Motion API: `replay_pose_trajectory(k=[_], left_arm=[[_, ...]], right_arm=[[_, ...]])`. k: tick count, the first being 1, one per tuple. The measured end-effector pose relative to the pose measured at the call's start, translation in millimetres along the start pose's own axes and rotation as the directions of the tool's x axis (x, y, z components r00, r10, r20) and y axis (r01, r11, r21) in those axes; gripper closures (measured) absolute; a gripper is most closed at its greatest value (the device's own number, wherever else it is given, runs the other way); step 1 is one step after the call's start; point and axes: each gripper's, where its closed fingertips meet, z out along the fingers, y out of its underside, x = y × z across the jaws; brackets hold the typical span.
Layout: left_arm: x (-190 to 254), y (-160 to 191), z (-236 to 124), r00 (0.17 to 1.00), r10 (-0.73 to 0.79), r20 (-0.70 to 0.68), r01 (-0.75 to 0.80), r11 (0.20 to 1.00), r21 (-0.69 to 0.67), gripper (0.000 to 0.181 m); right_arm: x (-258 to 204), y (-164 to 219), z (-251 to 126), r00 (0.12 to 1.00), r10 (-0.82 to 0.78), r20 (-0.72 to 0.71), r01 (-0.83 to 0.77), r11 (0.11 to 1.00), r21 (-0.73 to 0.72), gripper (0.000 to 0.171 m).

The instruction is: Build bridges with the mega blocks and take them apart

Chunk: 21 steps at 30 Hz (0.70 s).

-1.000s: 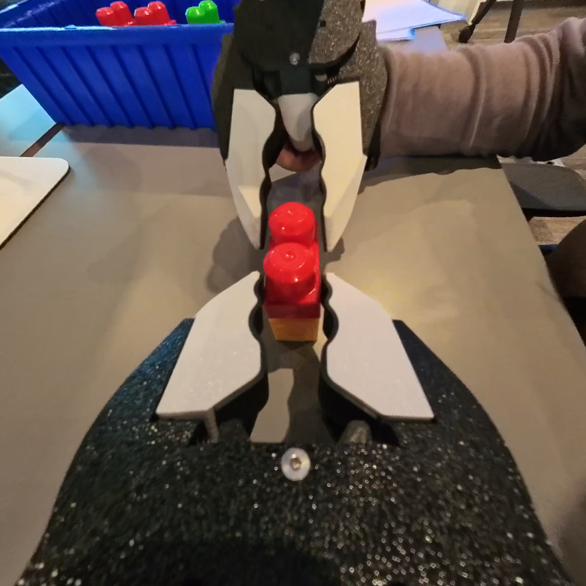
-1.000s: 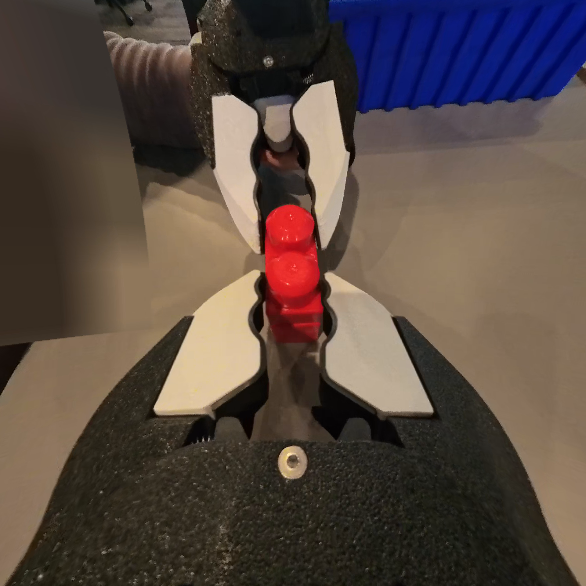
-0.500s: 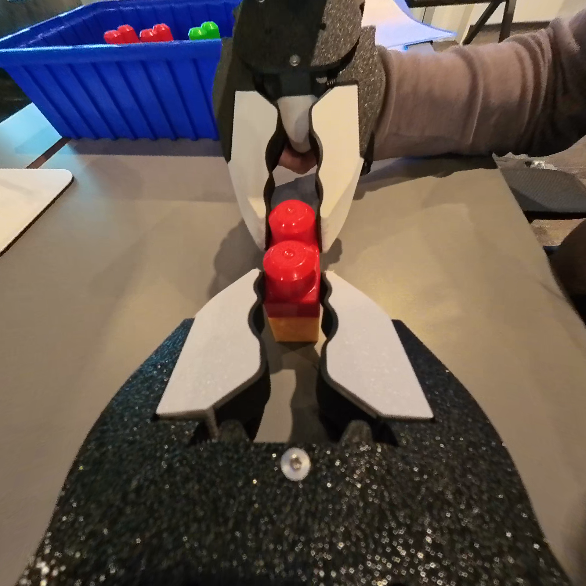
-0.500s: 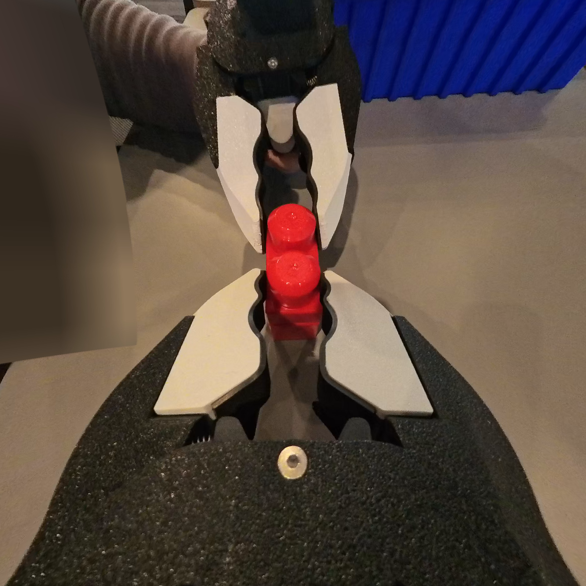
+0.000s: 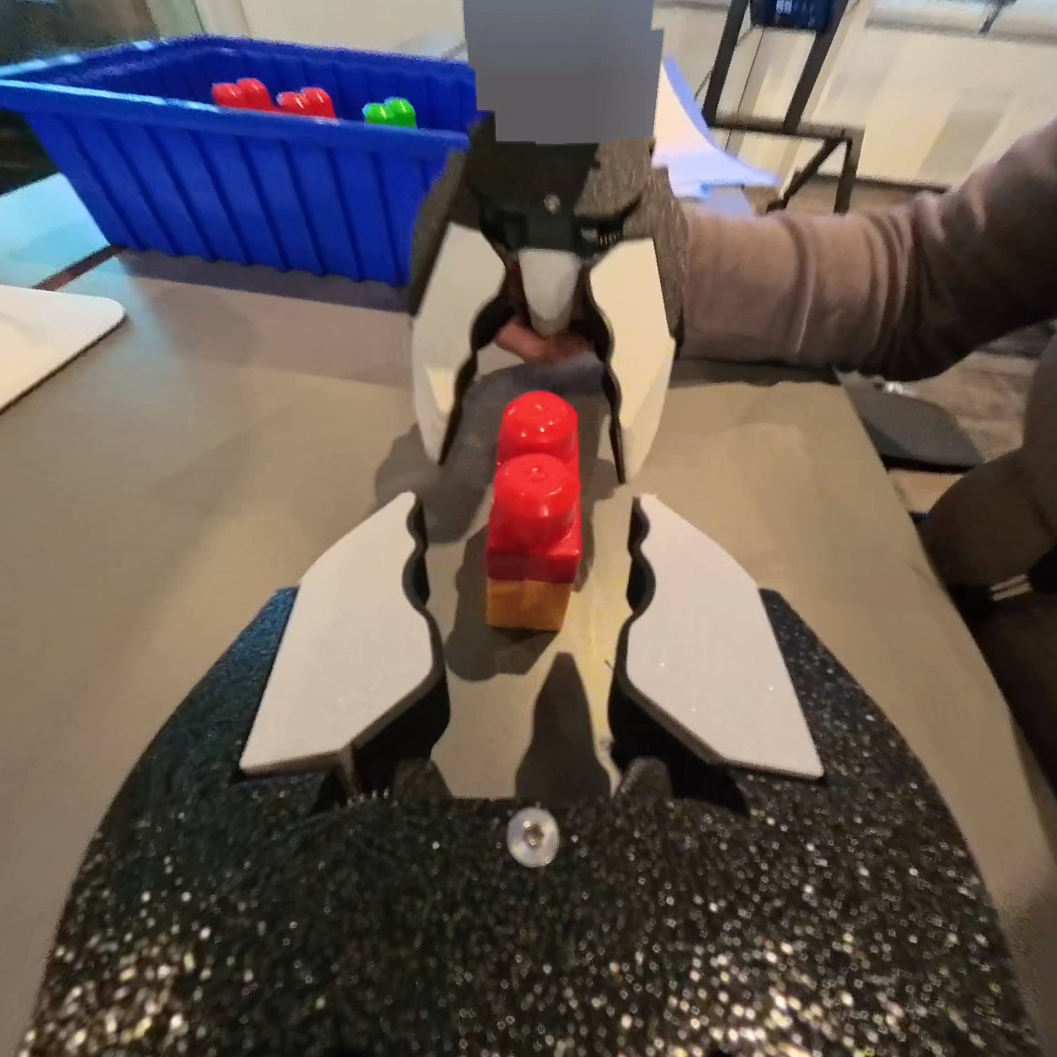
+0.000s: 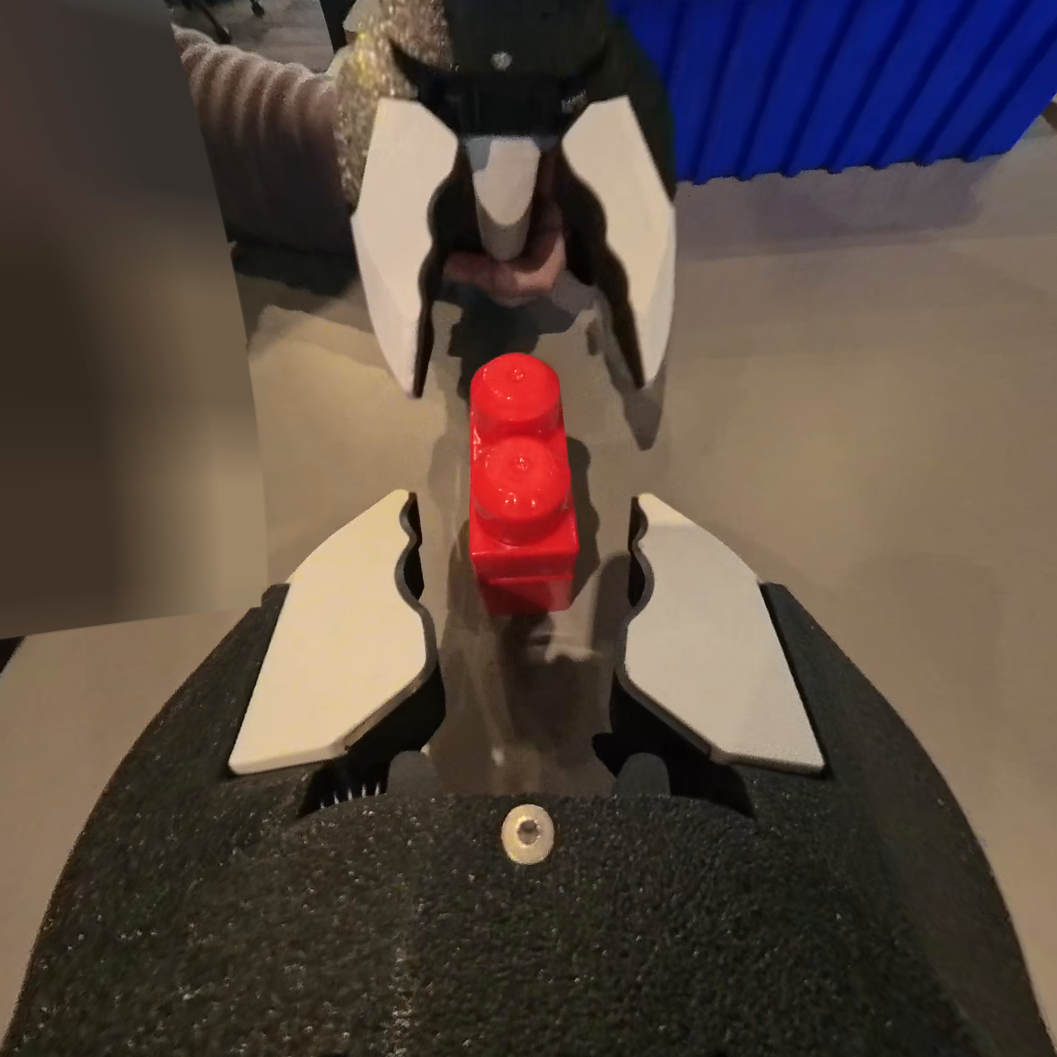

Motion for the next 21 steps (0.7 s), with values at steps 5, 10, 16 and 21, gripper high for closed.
replay_pose_trajectory(k=[5,10,16,21], left_arm=[[-11,-4,-6,0.998,-0.005,0.057,0.001,0.998,0.066,0.112],[-17,-8,-9,0.992,0.033,0.122,-0.046,0.993,0.108,0.117],[-18,-14,-19,0.982,0.111,0.153,-0.134,0.980,0.148,0.117],[-21,-18,-26,0.984,0.086,0.154,-0.114,0.976,0.186,0.116]], right_arm=[[-2,4,15,1.000,-0.009,0.013,0.009,1.000,-0.022,0.106],[-2,8,24,1.000,0.001,0.021,0.000,0.999,-0.040,0.129],[-3,-1,19,0.999,-0.044,0.001,0.044,0.999,-0.017,0.131],[-6,-28,-17,0.995,-0.090,-0.049,0.094,0.993,0.078,0.130]])
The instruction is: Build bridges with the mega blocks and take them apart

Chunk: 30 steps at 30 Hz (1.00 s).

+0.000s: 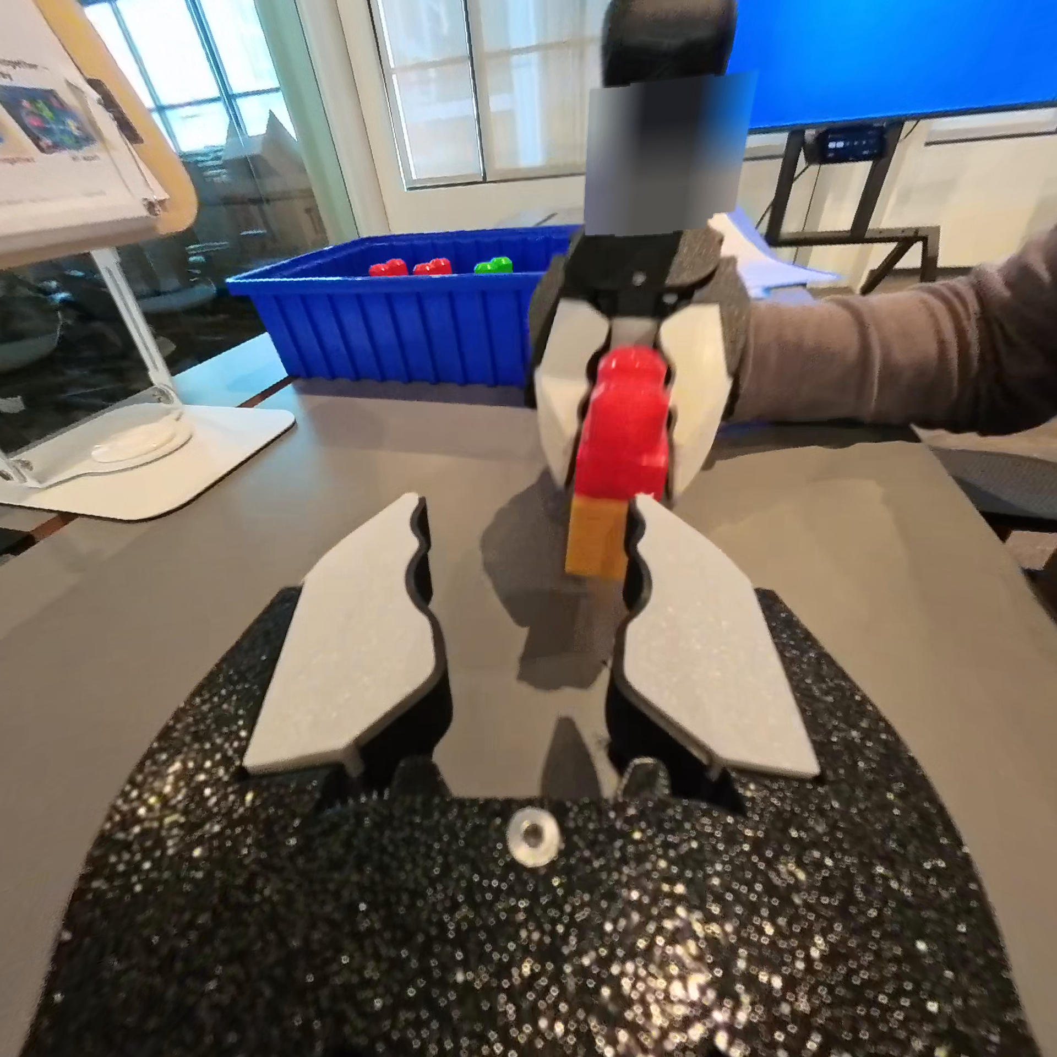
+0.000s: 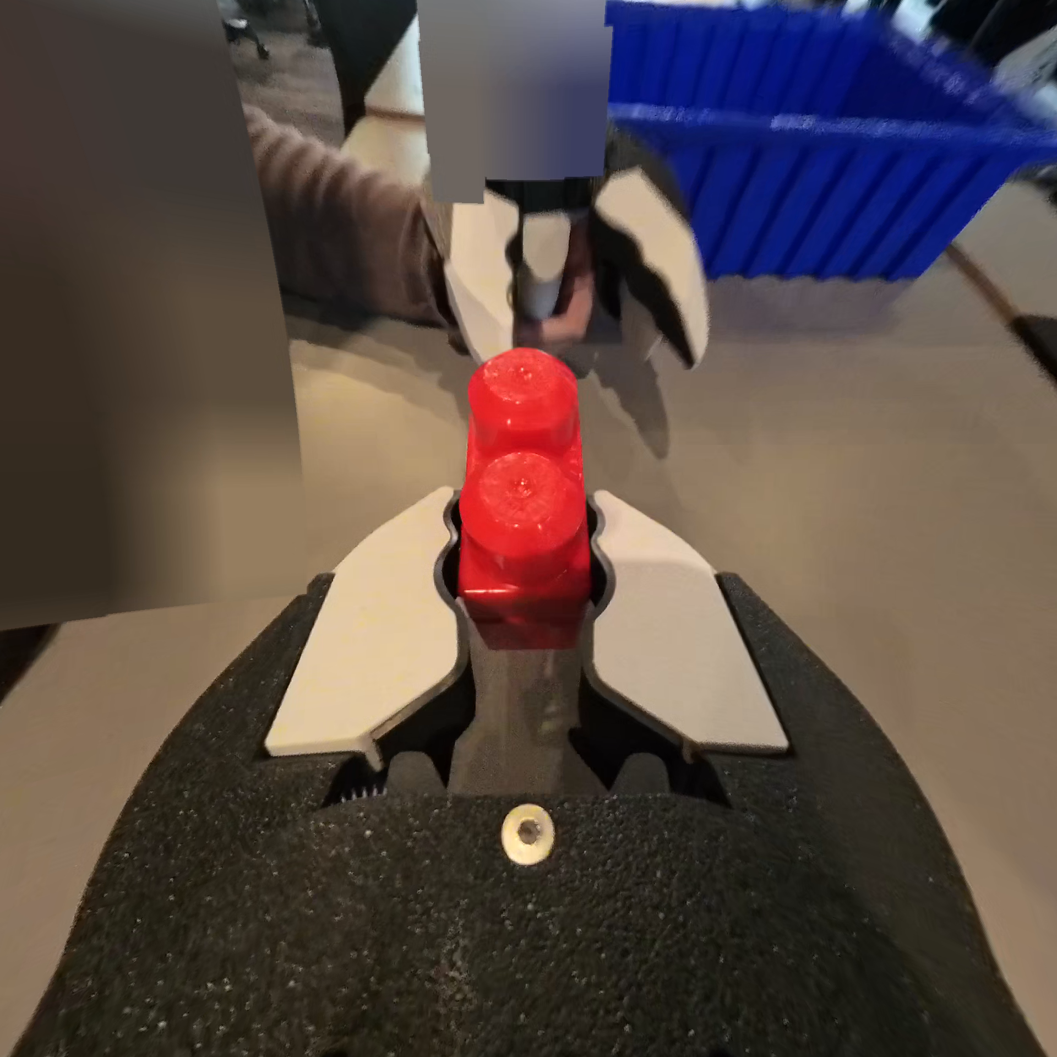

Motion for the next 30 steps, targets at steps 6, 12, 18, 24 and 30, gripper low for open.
replay_pose_trajectory(k=[6,12,18,24,30], left_arm=[[0,10,4,1.000,-0.017,-0.002,0.017,1.000,-0.023,0.117],[-1,6,13,0.999,0.022,0.031,-0.022,1.000,0.004,0.119],[-4,-5,29,0.991,0.093,0.099,-0.098,0.994,0.050,0.119],[-18,-25,23,0.920,0.219,0.326,-0.274,0.952,0.134,0.130],[-17,-19,29,0.918,0.231,0.321,-0.278,0.954,0.108,0.129]], right_arm=[[20,-43,-130,0.944,-0.136,-0.299,0.170,0.981,0.089,0.131],[83,37,-268,0.866,-0.047,-0.497,-0.011,0.994,-0.113,0.131],[107,124,-275,0.941,0.078,-0.330,-0.170,0.950,-0.260,0.131],[103,150,-250,0.975,0.133,-0.177,-0.178,0.946,-0.270,0.131],[102,152,-240,0.976,0.177,-0.129,-0.202,0.955,-0.215,0.131]])
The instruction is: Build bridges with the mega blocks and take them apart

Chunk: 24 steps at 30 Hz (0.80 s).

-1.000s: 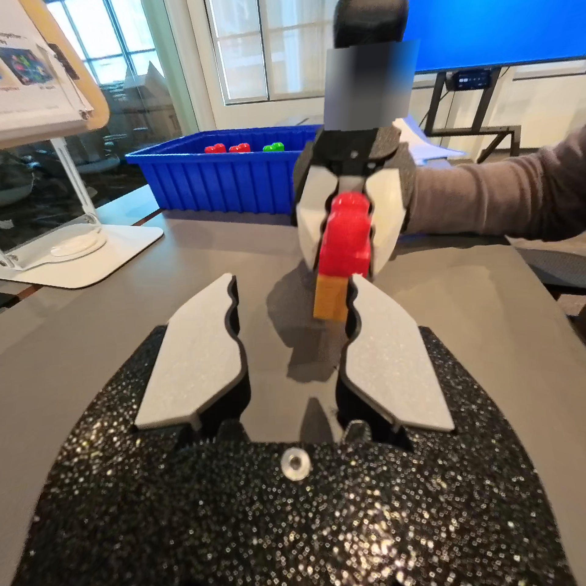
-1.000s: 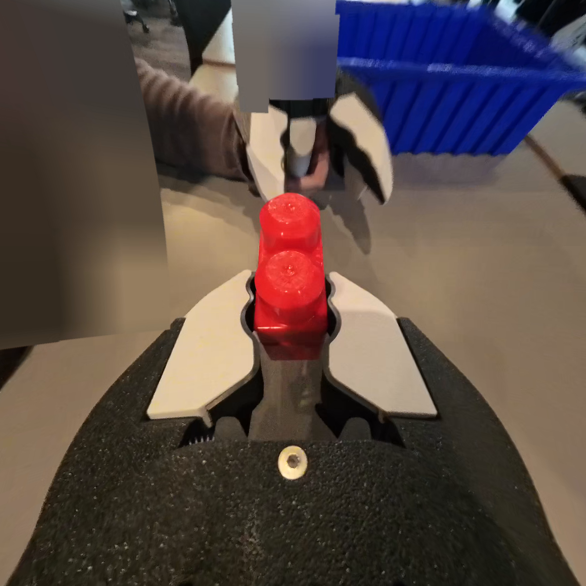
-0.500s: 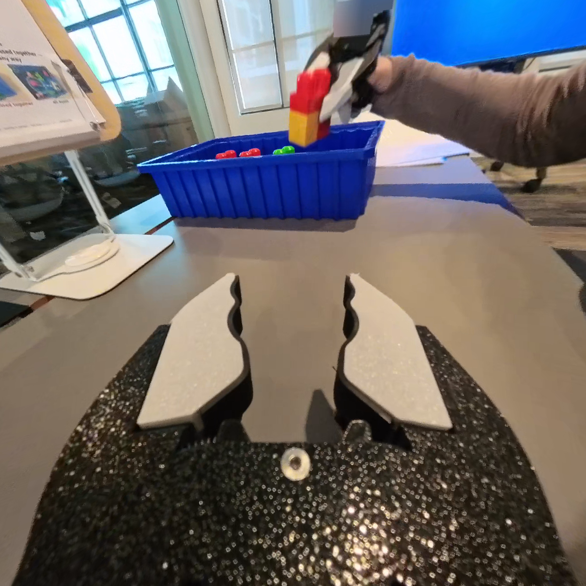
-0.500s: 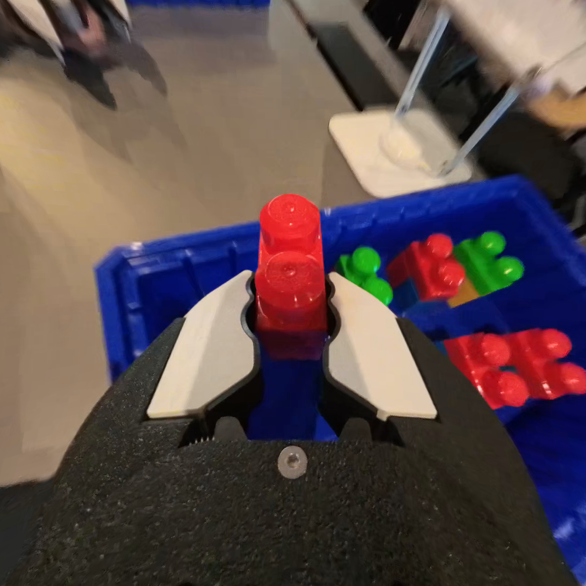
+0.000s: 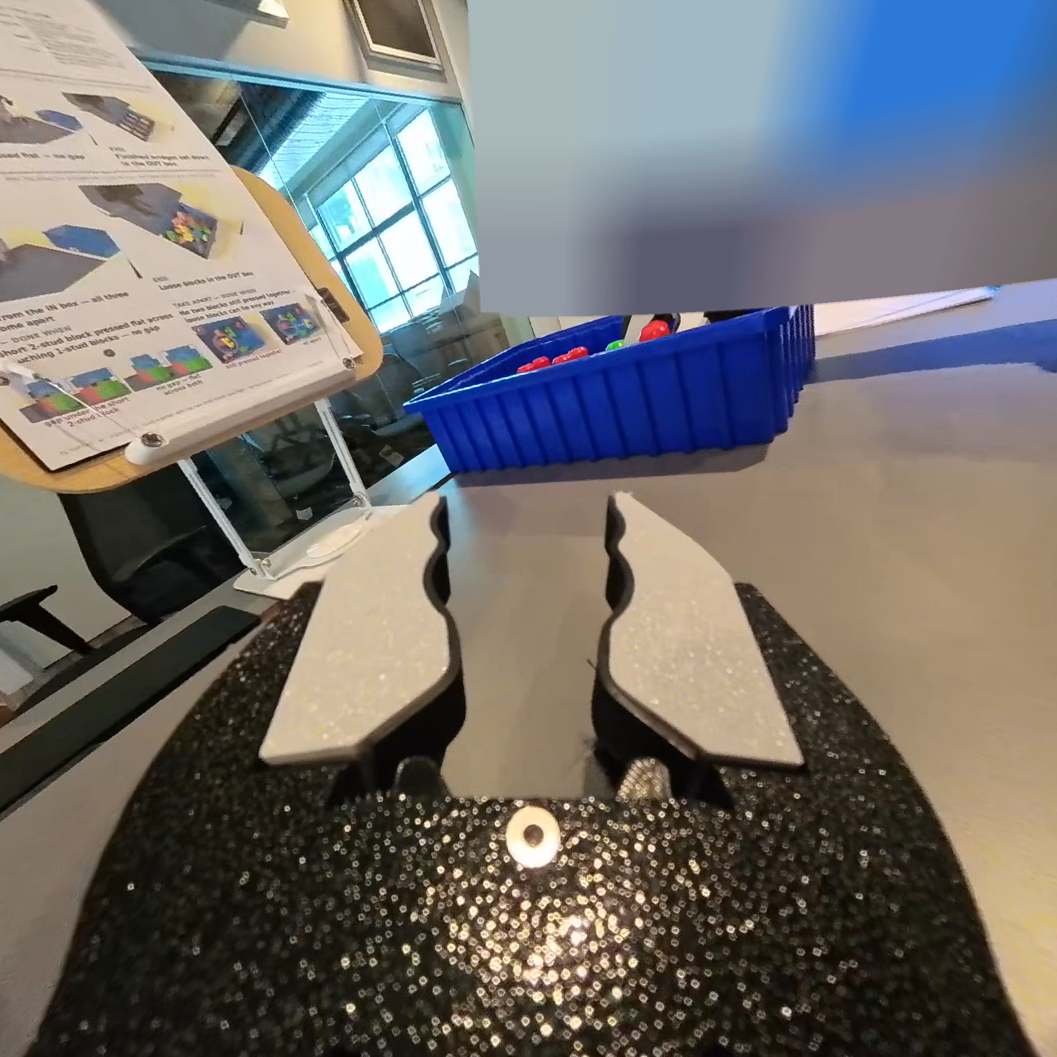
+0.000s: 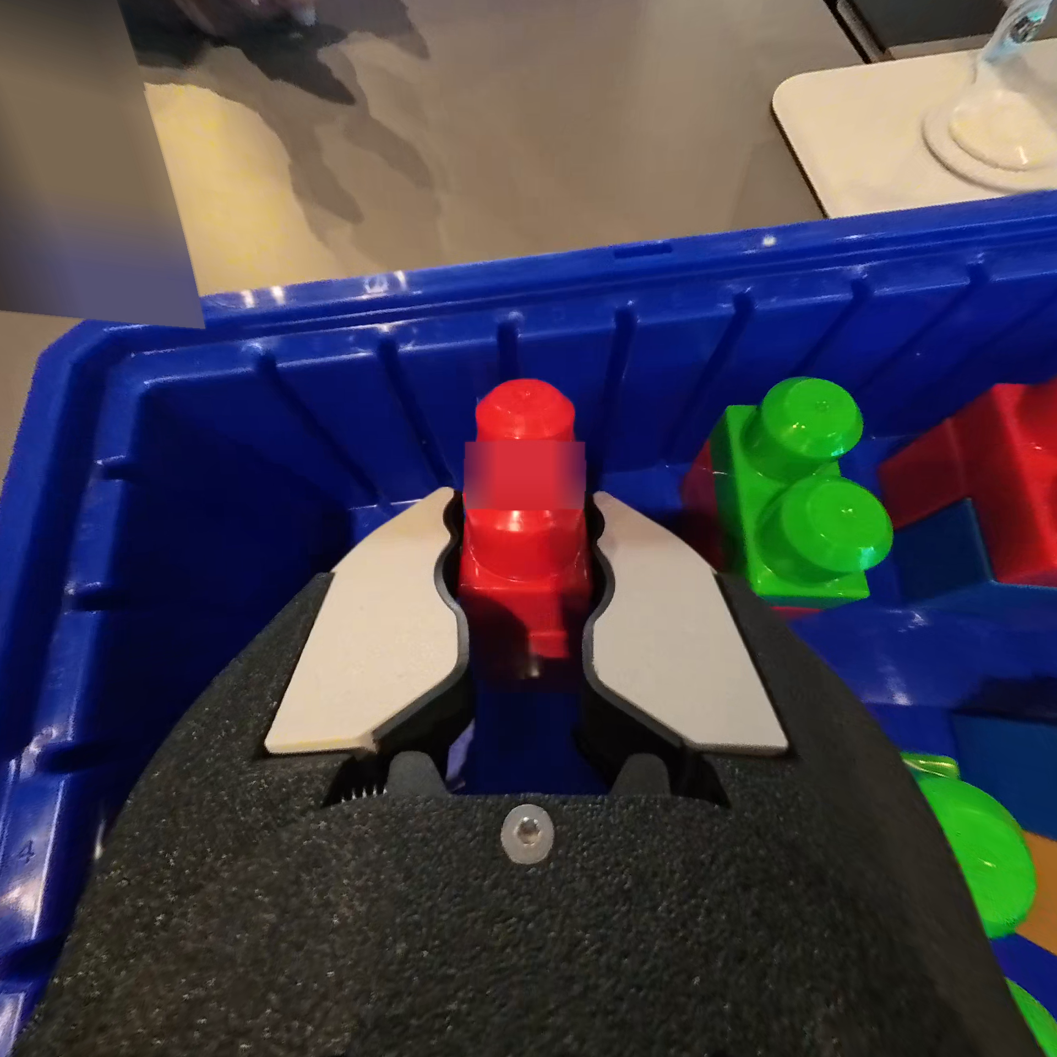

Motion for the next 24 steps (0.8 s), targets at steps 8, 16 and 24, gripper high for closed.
replay_pose_trajectory(k=[8,16,24], left_arm=[[3,2,0,0.999,-0.024,-0.031,0.024,1.000,-0.006,0.130],[4,1,0,0.998,-0.041,-0.043,0.041,0.999,-0.003,0.129],[-6,-1,-3,0.996,-0.093,-0.005,0.093,0.995,0.024,0.129]], right_arm=[[-4,16,3,1.000,-0.005,0.015,0.006,0.998,-0.059,0.130],[-12,4,-14,1.000,0.019,-0.001,-0.019,0.996,-0.093,0.102],[-41,-141,-54,0.946,-0.167,-0.278,0.231,0.948,0.219,0.115]])
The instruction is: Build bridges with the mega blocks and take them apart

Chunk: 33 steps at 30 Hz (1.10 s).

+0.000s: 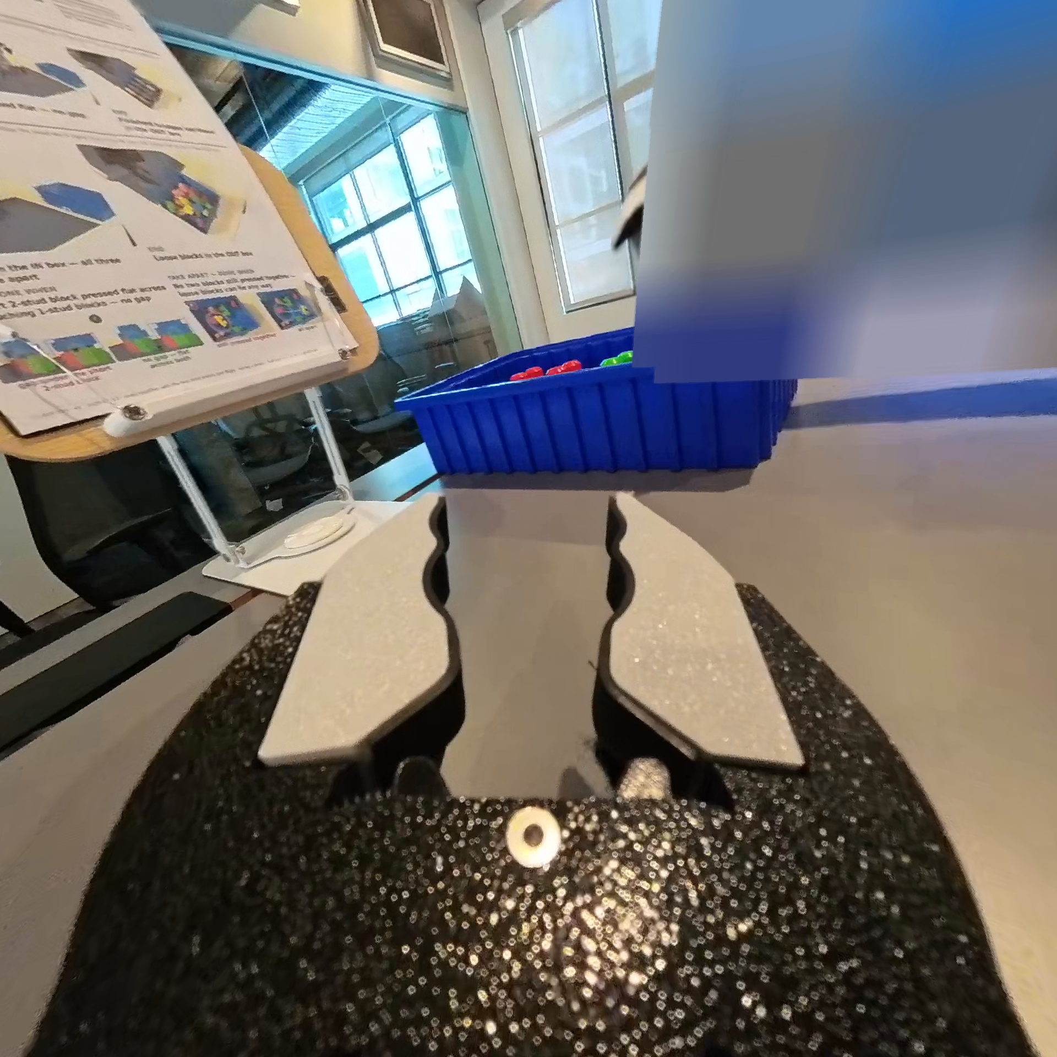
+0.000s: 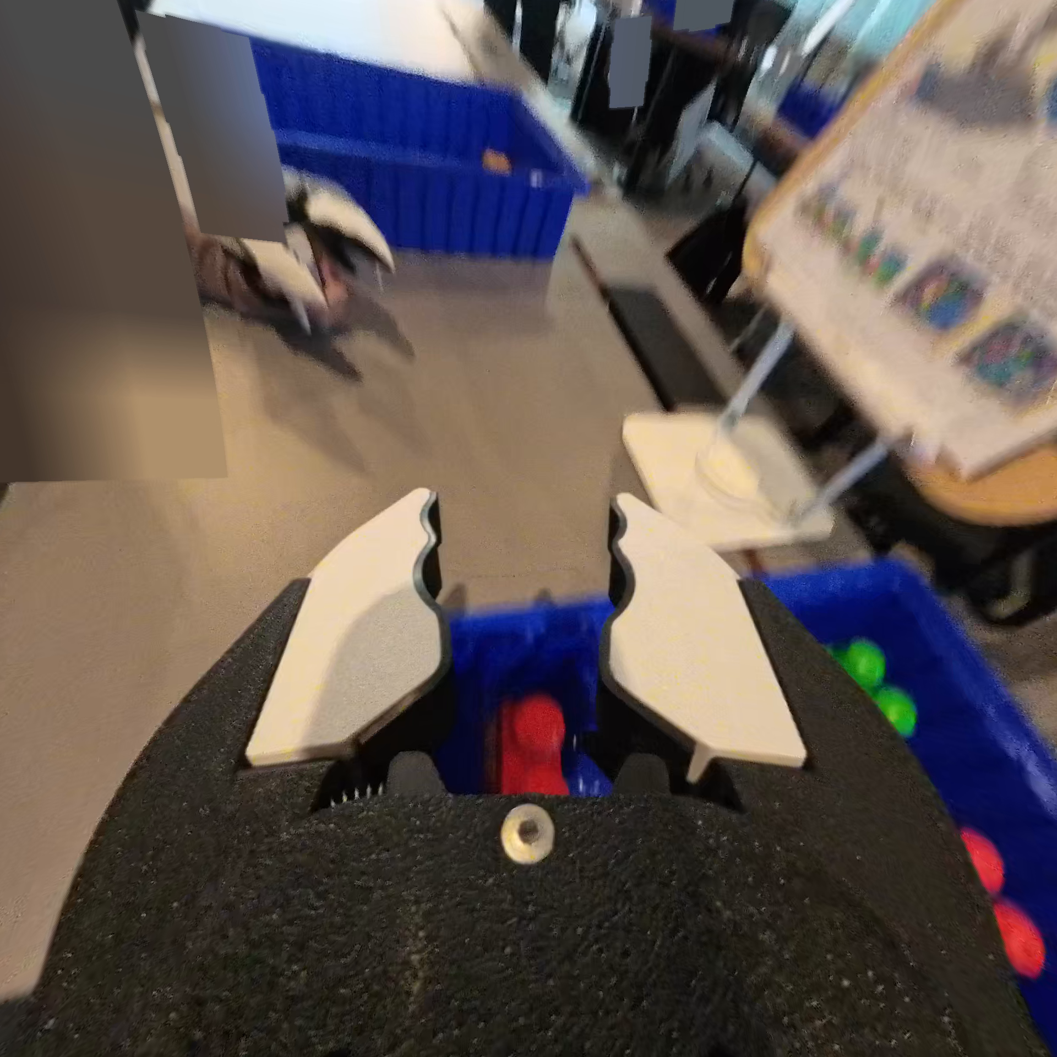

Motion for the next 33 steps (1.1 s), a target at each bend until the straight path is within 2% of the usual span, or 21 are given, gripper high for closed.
replay_pose_trajectory(k=[4,6,7,9,12,15,18,23,33], left_arm=[[-4,-2,-3,1.000,0.000,0.029,0.000,1.000,0.006,0.129],[-4,-2,-4,0.999,0.013,0.044,-0.013,1.000,0.005,0.130],[-4,-3,-5,0.998,0.024,0.058,-0.024,1.000,0.005,0.130],[-9,-8,-9,0.991,0.061,0.122,-0.064,0.998,0.016,0.124],[-17,-13,-17,0.971,0.108,0.214,-0.112,0.994,0.005,0.123],[-24,-12,-21,0.952,0.133,0.277,-0.131,0.991,-0.025,0.128],[-24,-10,-20,0.951,0.134,0.280,-0.130,0.991,-0.034,0.130],[-26,-8,-19,0.946,0.145,0.290,-0.138,0.989,-0.047,0.132],[-33,-7,-21,0.949,0.091,0.302,-0.092,0.996,-0.012,0.134]], right_arm=[[-30,-81,53,0.966,-0.127,-0.226,0.153,0.983,0.101,0.131],[-48,-108,82,0.927,-0.155,-0.342,0.231,0.954,0.192,0.141],[-55,-112,98,0.918,-0.142,-0.369,0.234,0.947,0.219,0.141],[-63,-105,130,0.915,-0.074,-0.395,0.185,0.950,0.250,0.136],[-57,-76,165,0.879,0.084,-0.469,0.063,0.955,0.290,0.135],[-50,-41,181,0.809,0.226,-0.542,-0.039,0.941,0.335,0.136],[-56,-22,186,0.775,0.357,-0.522,-0.119,0.894,0.433,0.138],[-62,-9,195,0.787,0.235,-0.571,-0.031,0.938,0.344,0.139],[-64,-12,195,0.817,0.304,-0.489,-0.080,0.901,0.426,0.137]])
